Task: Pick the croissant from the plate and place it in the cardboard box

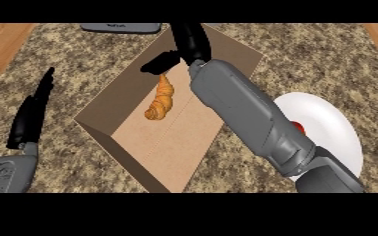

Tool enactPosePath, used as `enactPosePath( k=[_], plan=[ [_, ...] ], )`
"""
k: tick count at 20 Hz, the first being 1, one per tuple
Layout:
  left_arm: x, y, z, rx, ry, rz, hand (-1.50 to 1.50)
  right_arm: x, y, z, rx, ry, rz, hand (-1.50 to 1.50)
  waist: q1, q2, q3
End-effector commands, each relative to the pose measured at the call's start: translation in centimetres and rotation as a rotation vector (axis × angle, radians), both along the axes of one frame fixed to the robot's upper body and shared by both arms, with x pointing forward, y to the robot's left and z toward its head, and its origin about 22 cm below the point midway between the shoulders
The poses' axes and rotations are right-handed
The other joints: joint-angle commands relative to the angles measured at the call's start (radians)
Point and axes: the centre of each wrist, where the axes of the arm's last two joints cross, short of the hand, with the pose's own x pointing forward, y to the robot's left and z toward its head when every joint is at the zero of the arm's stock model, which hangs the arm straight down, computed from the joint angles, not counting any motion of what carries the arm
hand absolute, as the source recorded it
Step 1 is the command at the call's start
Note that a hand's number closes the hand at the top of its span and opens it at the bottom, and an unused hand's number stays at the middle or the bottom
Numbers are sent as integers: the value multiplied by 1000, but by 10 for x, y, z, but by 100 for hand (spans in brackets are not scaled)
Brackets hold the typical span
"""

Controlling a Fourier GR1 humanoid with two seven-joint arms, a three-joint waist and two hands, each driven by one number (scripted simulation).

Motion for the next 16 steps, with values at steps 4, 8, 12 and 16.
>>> enactPosePath(
  k=[4, 8, 12, 16],
  plan=[
    [-18, 12, -4, -4, 2, 39, 0, 23, -38, 15, 218, -24, -37, -150, -33, -6, 1],
    [-22, 9, -7, -22, 9, 42, 0, 39, -101, 22, 279, -21, -52, -150, -39, -7, 1],
    [-35, 19, -13, -2, 28, 65, 0, 26, -148, 3, 255, 9, -91, -150, -61, -15, 0],
    [-29, 17, -3, 4, 16, 60, 0, 24, -210, 15, 246, 1, -124, -150, -59, -14, 1]
  ],
)
